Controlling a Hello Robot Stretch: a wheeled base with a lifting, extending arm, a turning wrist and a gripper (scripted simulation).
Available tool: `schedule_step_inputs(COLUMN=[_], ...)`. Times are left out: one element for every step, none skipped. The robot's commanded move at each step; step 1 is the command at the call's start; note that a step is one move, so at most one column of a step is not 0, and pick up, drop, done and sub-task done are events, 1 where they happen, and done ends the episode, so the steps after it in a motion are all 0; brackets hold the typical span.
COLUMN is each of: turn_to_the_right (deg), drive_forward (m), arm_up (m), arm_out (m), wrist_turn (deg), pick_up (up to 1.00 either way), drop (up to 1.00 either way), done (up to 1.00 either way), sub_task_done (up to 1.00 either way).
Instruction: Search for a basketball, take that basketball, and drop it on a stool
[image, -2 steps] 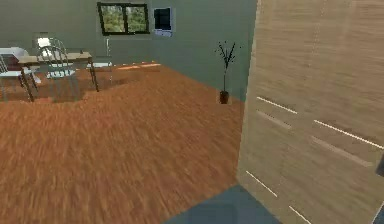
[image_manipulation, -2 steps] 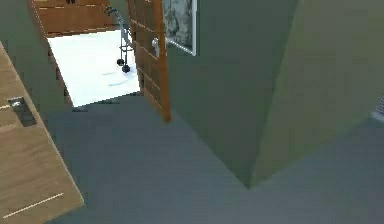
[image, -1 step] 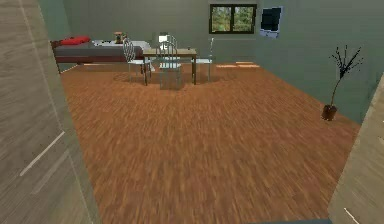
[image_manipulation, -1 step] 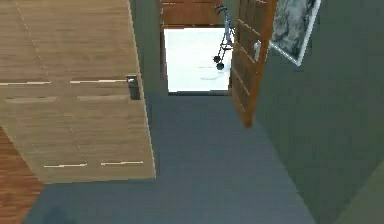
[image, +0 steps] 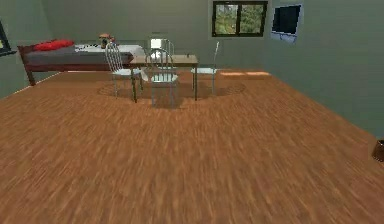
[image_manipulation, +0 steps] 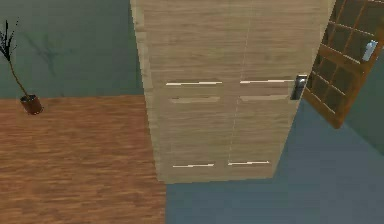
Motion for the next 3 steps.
schedule_step_inputs(turn_to_the_right=[-6.0,0.0,-45.0], drive_forward=[0.0,0.5,0.0], arm_up=[0.0,0.0,0.0], arm_out=[0.0,0.0,0.0], wrist_turn=[0.0,0.0,0.0], pick_up=[0.0,0.0,0.0], drop=[0.0,0.0,0.0], done=[0.0,0.0,0.0], sub_task_done=[0.0,0.0,0.0])
